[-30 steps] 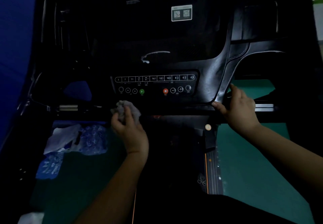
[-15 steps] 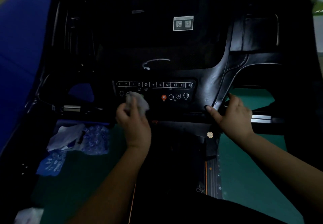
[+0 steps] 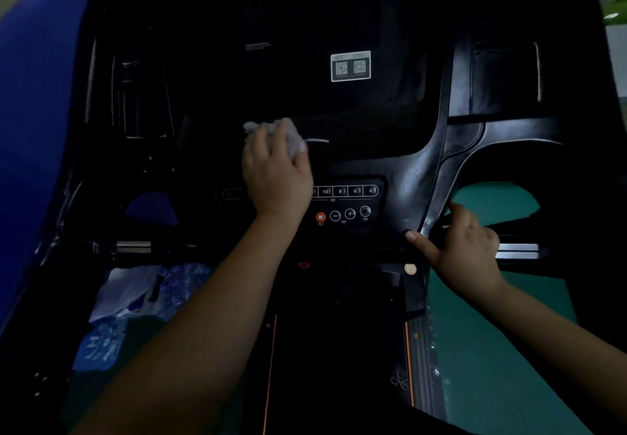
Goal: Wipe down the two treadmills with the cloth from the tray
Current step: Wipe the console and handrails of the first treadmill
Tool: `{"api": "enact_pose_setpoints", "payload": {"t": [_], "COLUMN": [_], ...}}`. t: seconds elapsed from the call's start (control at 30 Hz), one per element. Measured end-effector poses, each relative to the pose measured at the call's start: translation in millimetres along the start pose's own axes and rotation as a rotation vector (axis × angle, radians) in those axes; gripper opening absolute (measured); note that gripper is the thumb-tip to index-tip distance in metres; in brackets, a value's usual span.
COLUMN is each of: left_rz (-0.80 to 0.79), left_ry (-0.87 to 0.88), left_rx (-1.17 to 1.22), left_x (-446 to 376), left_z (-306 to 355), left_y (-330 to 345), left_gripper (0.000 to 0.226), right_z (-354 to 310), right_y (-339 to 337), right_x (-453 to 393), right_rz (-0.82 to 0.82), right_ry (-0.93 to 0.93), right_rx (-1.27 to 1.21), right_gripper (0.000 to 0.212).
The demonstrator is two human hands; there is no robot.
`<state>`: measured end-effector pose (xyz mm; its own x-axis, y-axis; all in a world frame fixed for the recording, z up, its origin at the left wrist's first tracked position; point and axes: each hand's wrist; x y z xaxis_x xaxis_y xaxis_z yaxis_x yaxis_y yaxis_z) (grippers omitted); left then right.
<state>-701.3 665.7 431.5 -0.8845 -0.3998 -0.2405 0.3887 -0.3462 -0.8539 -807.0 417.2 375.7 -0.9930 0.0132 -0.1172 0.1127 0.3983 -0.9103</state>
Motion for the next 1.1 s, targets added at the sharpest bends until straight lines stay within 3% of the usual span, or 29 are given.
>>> {"api": "enact_pose_setpoints", "payload": {"t": [0.2,0.33,0.4,0.5,0.57,0.67,0.8,0.87,0.93,1.0,1.1], "left_rz": [-0.102,-0.098,-0.033,0.015,0.054,0.022,-0.149,-0.243,-0.204,-0.119,-0.01], "left_ry": [0.307,0.392,0.281,-0.078,-0.138,0.093,0.395,0.474,0.552,0.498,0.187], "left_rx": [-0.084,-0.086,-0.108,-0.066,-0.068,-0.075,0.013,0.015,0.006,-0.014,-0.07], "left_x": [7,-13,-25,-35,-35,-19,28,32,16,-3,-16], "left_z": [53,22,-11,-47,-39,12,70,68,47,15,-32], "left_y": [21,9,-4,-21,-19,-1,22,21,11,-2,-17], "left_gripper": [0.048,0.049,0.053,0.058,0.054,0.052,0.049,0.05,0.049,0.046,0.045], "right_z": [-1,0,0,-1,0,-1,-1,0,0,0,0], "right_y": [1,2,2,3,3,2,2,2,3,2,2], "right_x": [0,0,0,0,1,1,1,1,1,1,1], "right_rz": [0.023,0.037,0.038,0.04,0.035,0.04,0.043,0.042,0.036,0.04,0.028], "right_ry": [0.001,0.002,0.003,0.015,0.013,0.002,0.009,0.01,0.009,0.011,0.005], "right_rx": [0.006,0.0,0.001,0.003,0.003,-0.005,0.009,0.008,-0.011,-0.028,-0.033], "right_gripper": [0.101,0.102,0.104,0.105,0.107,0.11,0.107,0.107,0.108,0.107,0.11]}}
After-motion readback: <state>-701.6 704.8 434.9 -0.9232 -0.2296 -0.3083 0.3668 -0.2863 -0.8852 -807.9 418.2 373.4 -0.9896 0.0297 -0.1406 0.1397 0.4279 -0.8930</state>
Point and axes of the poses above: each hand's wrist, its own x-axis away from the middle knuckle, its own y-axis out of the palm, z = x × y, and after that the axes turned 12 degrees about -y, right-handed
